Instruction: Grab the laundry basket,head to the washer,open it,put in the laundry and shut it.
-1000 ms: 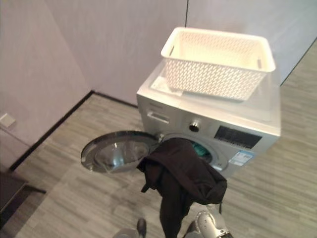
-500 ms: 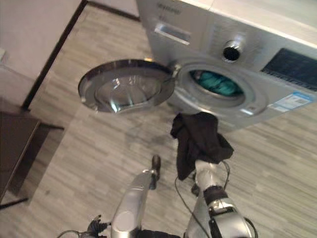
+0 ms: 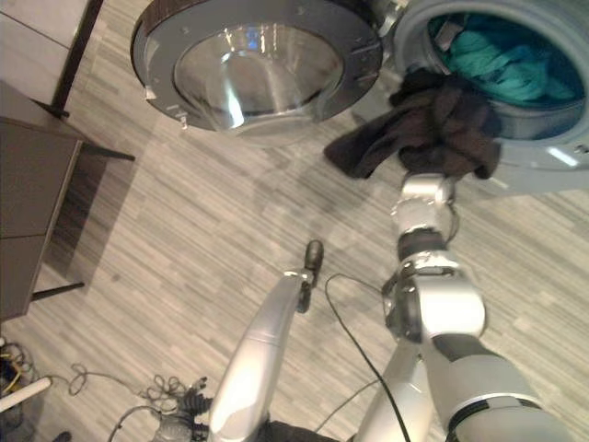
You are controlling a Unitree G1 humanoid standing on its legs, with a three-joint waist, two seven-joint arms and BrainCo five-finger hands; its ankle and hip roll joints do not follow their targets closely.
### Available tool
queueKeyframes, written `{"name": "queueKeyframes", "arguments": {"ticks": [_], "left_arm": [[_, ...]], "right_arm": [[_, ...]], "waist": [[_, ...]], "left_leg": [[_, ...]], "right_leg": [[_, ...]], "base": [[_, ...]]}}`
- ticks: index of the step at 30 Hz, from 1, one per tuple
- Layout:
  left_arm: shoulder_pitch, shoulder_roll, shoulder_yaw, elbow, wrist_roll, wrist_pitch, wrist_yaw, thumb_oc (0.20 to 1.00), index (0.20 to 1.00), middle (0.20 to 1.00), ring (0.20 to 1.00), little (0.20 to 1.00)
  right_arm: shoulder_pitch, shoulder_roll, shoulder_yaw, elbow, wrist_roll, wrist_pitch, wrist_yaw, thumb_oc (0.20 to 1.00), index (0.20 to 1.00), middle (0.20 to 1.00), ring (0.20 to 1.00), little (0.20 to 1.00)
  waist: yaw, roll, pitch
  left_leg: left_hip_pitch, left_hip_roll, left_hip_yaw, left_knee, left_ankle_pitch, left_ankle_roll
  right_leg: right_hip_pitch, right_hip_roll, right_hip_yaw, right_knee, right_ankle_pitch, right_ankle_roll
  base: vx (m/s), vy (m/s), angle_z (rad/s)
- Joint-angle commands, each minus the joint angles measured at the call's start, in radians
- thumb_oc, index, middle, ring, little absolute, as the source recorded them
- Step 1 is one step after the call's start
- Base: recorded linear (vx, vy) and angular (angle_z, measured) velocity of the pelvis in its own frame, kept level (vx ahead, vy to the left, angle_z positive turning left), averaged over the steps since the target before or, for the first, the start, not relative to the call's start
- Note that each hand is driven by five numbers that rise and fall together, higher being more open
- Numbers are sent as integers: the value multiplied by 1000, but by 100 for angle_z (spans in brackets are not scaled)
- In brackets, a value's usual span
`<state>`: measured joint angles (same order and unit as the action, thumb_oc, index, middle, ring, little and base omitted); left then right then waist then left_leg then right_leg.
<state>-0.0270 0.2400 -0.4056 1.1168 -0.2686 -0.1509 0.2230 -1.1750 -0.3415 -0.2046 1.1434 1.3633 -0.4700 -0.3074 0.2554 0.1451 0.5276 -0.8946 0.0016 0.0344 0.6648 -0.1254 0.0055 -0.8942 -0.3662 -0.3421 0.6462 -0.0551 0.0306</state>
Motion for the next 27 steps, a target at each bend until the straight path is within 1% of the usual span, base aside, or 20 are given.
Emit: {"name": "queueKeyframes", "arguments": {"ticks": [1,5,6,8,9,13,15,17,18,19,20,21,23,24,25,26,27], "left_arm": [[52,50,-25,-31,-47,2,18,1000,1000,1000,1000,1000],[77,63,-29,-82,-110,-11,18,1000,1000,1000,1000,1000],[83,68,-30,-90,-110,-11,17,1000,1000,1000,1000,1000],[92,73,-30,-90,-117,-10,18,1000,1000,1000,1000,1000],[96,80,-36,-87,-112,-10,13,1000,1000,1000,1000,1000],[97,97,-35,-73,-114,-14,11,1000,1000,1000,1000,1000],[90,98,-32,-72,-123,-21,13,1000,1000,1000,1000,1000],[88,113,-31,-83,-139,-33,19,1000,1000,1000,1000,1000],[87,108,-28,-94,-149,-40,20,1000,1000,1000,1000,1000],[89,106,-29,-96,-150,-40,20,1000,1000,1000,1000,1000],[94,110,-29,-130,-189,-51,9,1000,1000,1000,1000,1000],[96,112,-29,-131,-191,-51,9,1000,1000,1000,1000,1000],[89,107,-39,-143,-199,-52,11,1000,1000,1000,1000,1000],[84,109,-45,-147,-197,-51,9,1000,1000,1000,1000,1000],[85,112,-46,-147,-197,-50,9,1000,1000,1000,1000,1000],[78,115,-54,-170,-194,-53,8,1000,1000,1000,1000,1000],[79,119,-53,-177,-195,-54,1,1000,1000,1000,1000,1000]], "right_arm": [[-71,-172,41,-71,-4,-73,-48,200,200,200,200,200],[-154,-295,74,-69,-68,-81,-139,200,200,200,200,200],[-178,-337,84,-64,-91,-69,-154,200,200,200,200,200],[-232,-399,101,-45,-100,-67,-169,200,200,200,200,200],[-308,-454,157,-29,-104,-53,-156,200,200,200,200,200],[-440,-489,272,-41,-150,-46,-140,200,200,200,200,200],[-510,-473,325,-84,-164,-69,-136,200,200,200,200,200],[-577,-451,400,-178,-198,-100,-121,200,200,200,200,200],[-575,-446,426,-207,-222,-99,-121,200,200,200,200,200],[-572,-444,426,-215,-228,-98,-129,200,200,200,200,200],[-527,-436,450,-169,-281,-57,-141,200,200,200,200,200],[-527,-435,448,-168,-283,-56,-142,200,200,200,200,200],[-495,-431,420,-96,-283,-25,-147,950,950,950,950,950],[-476,-432,402,-43,-277,-12,-148,1000,1000,1000,1000,1000],[-478,-434,400,-34,-273,-11,-140,1000,1000,1000,1000,1000],[-433,-439,379,64,-291,52,-129,1000,1000,1000,1000,1000],[-418,-440,385,95,-305,84,-111,1000,1000,1000,1000,1000]], "waist": [[9,79,-9],[13,105,-15],[13,111,-20],[21,128,-31],[33,141,-48],[49,157,-73],[54,159,-85],[62,157,-93],[61,156,-92],[62,155,-96],[57,147,-81],[58,144,-83],[53,143,-72],[52,144,-68],[55,141,-71],[49,147,-57],[48,146,-52]], "left_leg": [[-39,-22,-8,21,-85,18],[-80,-37,-2,29,-89,18],[-90,-43,-4,33,-91,19],[-111,-54,-3,45,-93,17],[-139,-63,-4,54,-95,17],[-192,-68,-2,71,-90,11],[-233,-66,4,88,-92,8],[-268,-66,6,109,-92,5],[-288,-65,11,119,-94,5],[-295,-64,14,123,-96,6],[-334,-62,18,155,-100,5],[-337,-61,19,159,-102,5],[-359,-64,17,183,-107,7],[-372,-62,16,199,-112,8],[-376,-62,16,204,-115,8],[-397,-60,18,229,-122,10],[-407,-57,19,236,-125,10]], "right_leg": [[12,-18,20,11,-50,94],[-39,-41,34,57,-66,100],[-52,-43,40,73,-72,101],[-81,-54,49,101,-85,104],[-118,-62,57,123,-95,106],[-194,-67,71,157,-100,106],[-248,-66,83,173,-99,106],[-297,-62,95,197,-98,108],[-320,-61,102,208,-98,107],[-330,-61,107,213,-99,107],[-362,-58,110,237,-105,97],[-366,-58,111,241,-107,96],[-384,-53,115,253,-111,92],[-392,-52,117,262,-114,90],[-396,-52,118,266,-116,90],[-413,-51,120,276,-118,87],[-421,-49,122,280,-118,85]], "base": [[50,54,3],[50,47,6],[70,32,9],[92,22,13],[98,21,17],[72,20,10],[64,28,-1],[57,29,-6],[33,14,-14],[40,-18,-25],[33,-19,-26],[40,-28,-18],[21,-22,-10],[16,-14,-8],[0,0,0],[0,0,0],[-1,15,-9]]}}
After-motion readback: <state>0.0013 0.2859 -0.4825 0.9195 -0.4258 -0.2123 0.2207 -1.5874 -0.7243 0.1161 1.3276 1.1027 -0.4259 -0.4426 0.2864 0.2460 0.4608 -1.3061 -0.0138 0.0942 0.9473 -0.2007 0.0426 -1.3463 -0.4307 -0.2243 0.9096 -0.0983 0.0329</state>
